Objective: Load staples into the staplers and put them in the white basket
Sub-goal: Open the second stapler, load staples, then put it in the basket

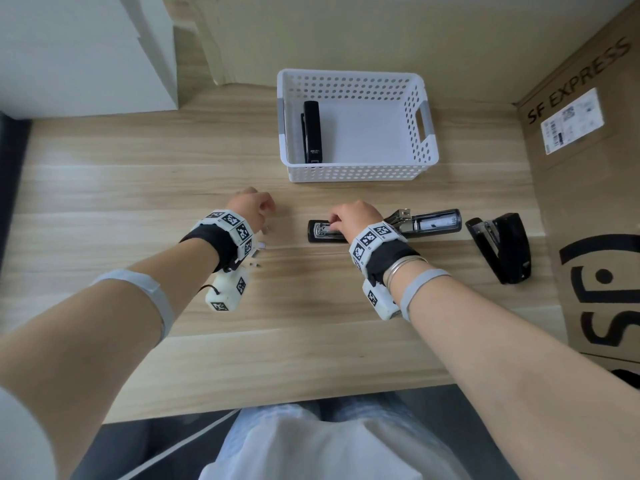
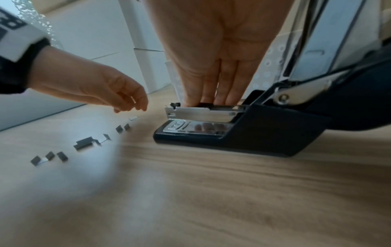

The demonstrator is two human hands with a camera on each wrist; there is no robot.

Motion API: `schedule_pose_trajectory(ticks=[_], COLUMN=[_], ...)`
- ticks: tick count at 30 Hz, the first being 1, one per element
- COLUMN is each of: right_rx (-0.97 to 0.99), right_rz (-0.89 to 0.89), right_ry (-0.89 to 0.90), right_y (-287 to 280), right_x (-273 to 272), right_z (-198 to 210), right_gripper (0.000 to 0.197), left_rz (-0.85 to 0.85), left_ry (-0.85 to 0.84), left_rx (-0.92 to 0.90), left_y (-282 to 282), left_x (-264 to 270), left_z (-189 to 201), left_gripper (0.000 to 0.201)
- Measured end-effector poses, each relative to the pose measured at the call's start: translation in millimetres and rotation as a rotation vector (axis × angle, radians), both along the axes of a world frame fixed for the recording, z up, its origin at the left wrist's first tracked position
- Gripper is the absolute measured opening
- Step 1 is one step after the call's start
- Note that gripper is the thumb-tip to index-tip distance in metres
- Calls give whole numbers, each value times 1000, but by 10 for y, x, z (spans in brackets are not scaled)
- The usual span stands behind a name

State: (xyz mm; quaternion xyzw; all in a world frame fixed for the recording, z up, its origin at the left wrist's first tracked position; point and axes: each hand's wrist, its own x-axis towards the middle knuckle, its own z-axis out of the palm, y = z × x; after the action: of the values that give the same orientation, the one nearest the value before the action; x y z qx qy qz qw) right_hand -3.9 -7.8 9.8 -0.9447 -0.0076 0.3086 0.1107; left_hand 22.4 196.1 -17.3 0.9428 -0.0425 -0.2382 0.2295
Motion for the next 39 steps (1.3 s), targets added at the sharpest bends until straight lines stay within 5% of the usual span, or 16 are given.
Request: schedule_pose_trajectory(ticks=[9,12,22,32,39], right_rx=[-22,-10,-6,-1,113], right_rz=[4,8,11,-5,-57], right_ry=[-56,-86,-113,-107,-130], right_y=[14,34,5,-1,19], right_x=[28,8,-22,-30,0], right_z=[38,29,18,41,119], right_gripper=[24,25,20,19,19], left_rz=[-121,-105,-24,-65,16], left_ry=[108,144,36,-5,102], left_rx=[144,134,41,80,-302], left_y=[147,111,-23,-153,-385], left_x=[-152,-168,-118,-77,-50], left_z=[-52,-82,-148,-32,142], left_gripper=[24,35,17,23,13])
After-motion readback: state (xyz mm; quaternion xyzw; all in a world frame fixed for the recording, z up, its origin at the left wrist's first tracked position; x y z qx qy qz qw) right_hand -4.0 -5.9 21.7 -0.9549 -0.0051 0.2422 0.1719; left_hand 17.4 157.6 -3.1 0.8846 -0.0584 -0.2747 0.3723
